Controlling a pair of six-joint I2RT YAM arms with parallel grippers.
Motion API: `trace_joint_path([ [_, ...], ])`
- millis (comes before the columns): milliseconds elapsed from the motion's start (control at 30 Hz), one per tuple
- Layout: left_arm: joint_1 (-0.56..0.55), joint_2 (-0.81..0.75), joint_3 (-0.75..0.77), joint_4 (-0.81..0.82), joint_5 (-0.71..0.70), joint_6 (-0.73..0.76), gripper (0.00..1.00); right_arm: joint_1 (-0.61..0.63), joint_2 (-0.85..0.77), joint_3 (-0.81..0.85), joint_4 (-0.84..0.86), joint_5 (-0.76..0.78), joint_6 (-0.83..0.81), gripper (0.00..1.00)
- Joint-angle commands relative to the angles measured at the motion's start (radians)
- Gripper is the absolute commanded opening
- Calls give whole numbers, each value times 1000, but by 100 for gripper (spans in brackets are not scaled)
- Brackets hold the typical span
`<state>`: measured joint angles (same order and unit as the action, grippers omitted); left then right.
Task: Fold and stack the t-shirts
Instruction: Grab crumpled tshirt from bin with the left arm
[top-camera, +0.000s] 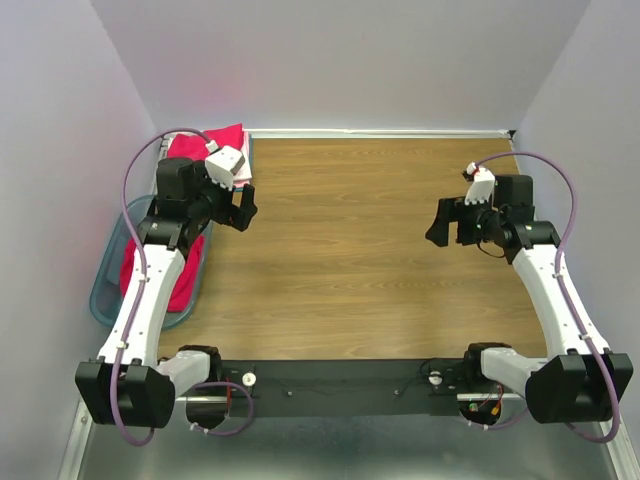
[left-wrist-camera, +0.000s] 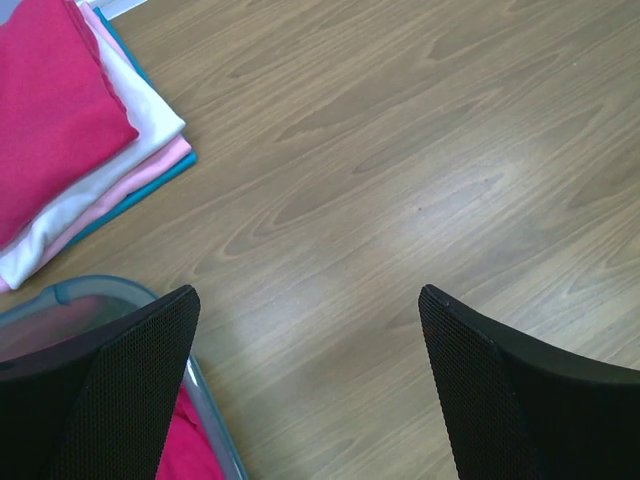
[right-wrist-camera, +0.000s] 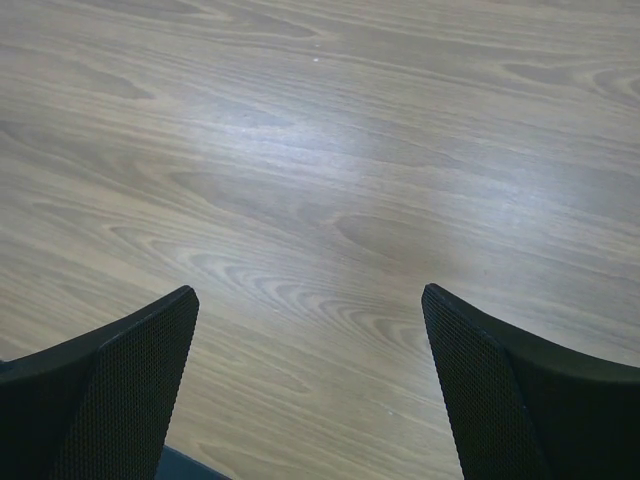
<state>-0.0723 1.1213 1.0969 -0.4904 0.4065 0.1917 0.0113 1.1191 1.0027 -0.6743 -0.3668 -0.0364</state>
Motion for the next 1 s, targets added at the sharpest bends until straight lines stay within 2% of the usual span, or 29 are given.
trace_joint_path([
  [0,2,-14,40,-72,-21,51,98,-7,19,0,-14,-89,-25,100],
  [167,61,11,152,-206,-34,149,98,-8,25,-4,-28,-96,-34,100],
  [300,245,55,202,-318,-58,277,98,-7,21,-10,-30,-90,-40,100],
  [333,303,67,196,-330,-84,300,98,-7,15,-15,-30,-90,-43,100],
  [400,342,113,167,-343,-176,368,98,-5,7,-22,-30,-92,-48,100],
  [567,512,224,115,-289,-207,457,99,-5,10,-26,-28,-100,-48,100],
  [667,548,346,109,-266,-199,466,98,-7,15,-19,-30,-106,-48,100],
  [967,583,558,34,-117,-218,469,98,-5,44,-6,-36,-112,-48,100],
])
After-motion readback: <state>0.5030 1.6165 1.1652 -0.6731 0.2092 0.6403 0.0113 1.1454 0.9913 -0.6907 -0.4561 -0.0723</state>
